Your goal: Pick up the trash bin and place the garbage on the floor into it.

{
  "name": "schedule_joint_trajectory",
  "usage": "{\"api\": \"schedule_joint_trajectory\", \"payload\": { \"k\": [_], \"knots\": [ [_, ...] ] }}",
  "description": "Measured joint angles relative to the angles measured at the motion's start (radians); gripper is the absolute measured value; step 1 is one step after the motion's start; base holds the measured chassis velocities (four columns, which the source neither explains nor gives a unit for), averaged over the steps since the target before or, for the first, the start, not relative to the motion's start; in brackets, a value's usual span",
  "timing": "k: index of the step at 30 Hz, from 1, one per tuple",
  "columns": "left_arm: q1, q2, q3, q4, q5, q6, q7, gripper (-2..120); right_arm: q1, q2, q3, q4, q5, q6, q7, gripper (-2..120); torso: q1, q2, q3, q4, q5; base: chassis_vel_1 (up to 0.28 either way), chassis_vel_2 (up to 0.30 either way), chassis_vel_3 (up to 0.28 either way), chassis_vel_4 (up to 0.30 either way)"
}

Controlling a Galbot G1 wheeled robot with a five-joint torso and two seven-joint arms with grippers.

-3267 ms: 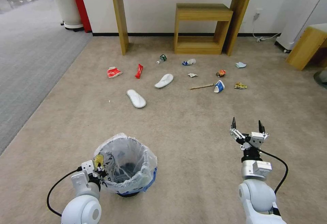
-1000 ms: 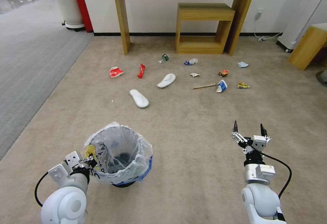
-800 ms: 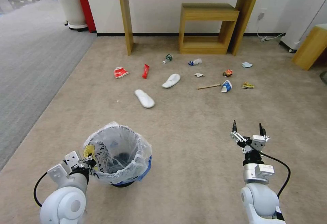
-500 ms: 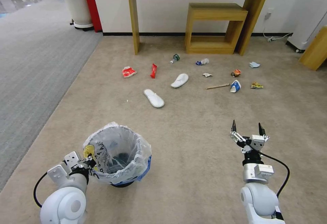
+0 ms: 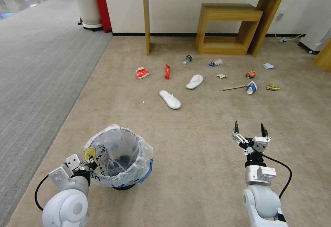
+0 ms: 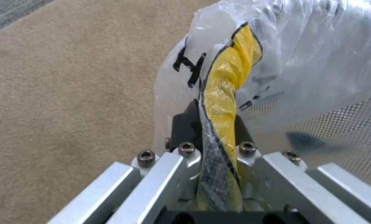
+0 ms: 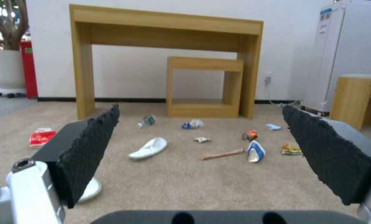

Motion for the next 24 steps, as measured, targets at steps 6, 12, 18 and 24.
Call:
{"api": "schedule_joint_trajectory", "payload": {
  "k": [6,12,18,24],
  "knots": [
    [-0.005,0.003,-0.006,0.001,-0.007,0.0,-0.002,3,0.004,-0.001,0.003,-0.003,-0.004,0.002,-0.01,100,0.0,0.0,0.0,-0.0002,0.0,-0.016,-0.019,0.003,0.013],
    [-0.007,0.005,-0.01,-0.005,-0.014,0.004,-0.007,3,0.005,-0.001,0.008,-0.003,-0.013,-0.015,-0.02,100,0.0,0.0,0.0,0.0,-0.0003,0.0,0.0,0.0,0.0],
    [-0.005,0.01,-0.015,-0.022,-0.027,0.009,-0.018,3,0.004,-0.001,0.01,-0.002,-0.014,-0.019,-0.026,100,0.0,0.0,0.0,-0.0001,-0.0002,0.0,0.0,0.0,0.0],
    [0.005,0.014,-0.017,-0.047,-0.034,0.012,-0.023,3,0.004,-0.001,0.009,-0.002,-0.014,-0.019,-0.027,100,0.0,0.0,0.0,0.0,-0.0001,-0.083,0.102,0.096,-0.083]
  ]
}}
